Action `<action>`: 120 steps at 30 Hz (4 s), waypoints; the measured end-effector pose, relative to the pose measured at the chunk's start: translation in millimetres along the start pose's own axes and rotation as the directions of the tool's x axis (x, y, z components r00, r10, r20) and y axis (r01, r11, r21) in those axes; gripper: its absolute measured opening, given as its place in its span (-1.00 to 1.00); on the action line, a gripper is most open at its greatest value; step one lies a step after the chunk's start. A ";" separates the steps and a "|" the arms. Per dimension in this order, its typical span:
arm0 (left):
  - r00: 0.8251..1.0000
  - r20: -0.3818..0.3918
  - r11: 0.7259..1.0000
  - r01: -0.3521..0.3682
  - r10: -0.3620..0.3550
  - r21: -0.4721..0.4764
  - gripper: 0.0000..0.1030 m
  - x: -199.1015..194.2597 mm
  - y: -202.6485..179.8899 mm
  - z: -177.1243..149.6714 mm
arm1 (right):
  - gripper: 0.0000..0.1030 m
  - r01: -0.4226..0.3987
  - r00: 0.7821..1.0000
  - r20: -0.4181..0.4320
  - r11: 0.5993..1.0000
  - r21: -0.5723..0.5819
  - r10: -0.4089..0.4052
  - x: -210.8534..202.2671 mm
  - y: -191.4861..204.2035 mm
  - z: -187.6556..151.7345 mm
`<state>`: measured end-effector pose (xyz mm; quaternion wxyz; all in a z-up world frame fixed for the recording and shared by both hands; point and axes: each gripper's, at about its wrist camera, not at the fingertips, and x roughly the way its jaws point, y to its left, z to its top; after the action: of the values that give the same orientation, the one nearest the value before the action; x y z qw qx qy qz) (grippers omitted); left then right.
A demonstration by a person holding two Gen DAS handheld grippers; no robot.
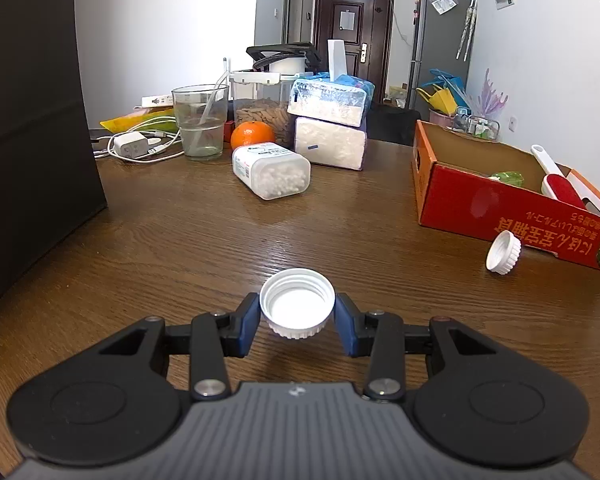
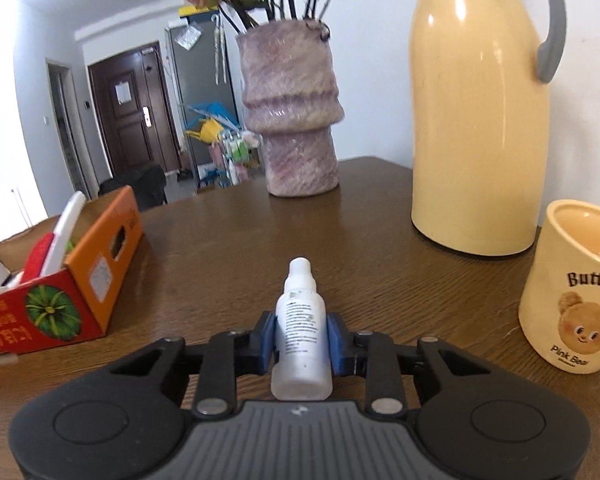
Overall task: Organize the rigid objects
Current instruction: 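Carry the cap with the left tool while the right carries the dropper bottle over the box, then lower and open the left gripper to drop the cap while the right releases the bottle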
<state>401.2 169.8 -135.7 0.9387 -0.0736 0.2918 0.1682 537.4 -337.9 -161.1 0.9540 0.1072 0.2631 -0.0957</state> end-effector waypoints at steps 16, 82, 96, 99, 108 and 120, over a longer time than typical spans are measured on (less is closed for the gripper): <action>0.994 -0.002 0.994 0.109 -0.109 0.026 -0.21 -19.2 -46.7 -7.6 | -0.48 -0.250 0.962 0.097 0.967 -0.053 0.254 -87.1 53.8 -20.3; 0.993 0.039 0.993 0.106 -0.108 0.055 -0.21 61.8 -188.8 179.3 | -0.48 -0.478 0.872 0.085 0.876 -0.069 0.482 -8.7 224.7 86.0; 0.994 -0.014 0.993 0.105 -0.105 0.058 -0.21 119.3 -201.9 162.6 | -0.48 -0.469 0.881 0.048 0.883 -0.038 0.470 46.0 225.8 77.9; 0.994 -0.025 0.992 0.109 -0.108 0.056 -0.21 127.7 -203.4 157.0 | -0.48 -0.472 0.880 0.043 0.881 -0.044 0.473 50.5 226.1 78.6; 0.993 -0.030 0.990 0.118 -0.117 0.070 -0.21 139.1 -207.6 148.1 | -0.48 -0.453 0.890 0.014 0.888 -0.075 0.455 62.4 227.3 70.9; 0.997 -0.008 0.995 0.082 -0.082 0.054 0.97 134.6 -190.4 149.0 | 0.78 -0.400 0.916 -0.014 0.909 -0.115 0.401 64.1 224.3 70.2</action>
<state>651.5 64.2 -83.1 0.9457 -0.0607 0.2955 0.1214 678.9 -148.8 -101.2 0.9593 0.1028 0.2357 0.1166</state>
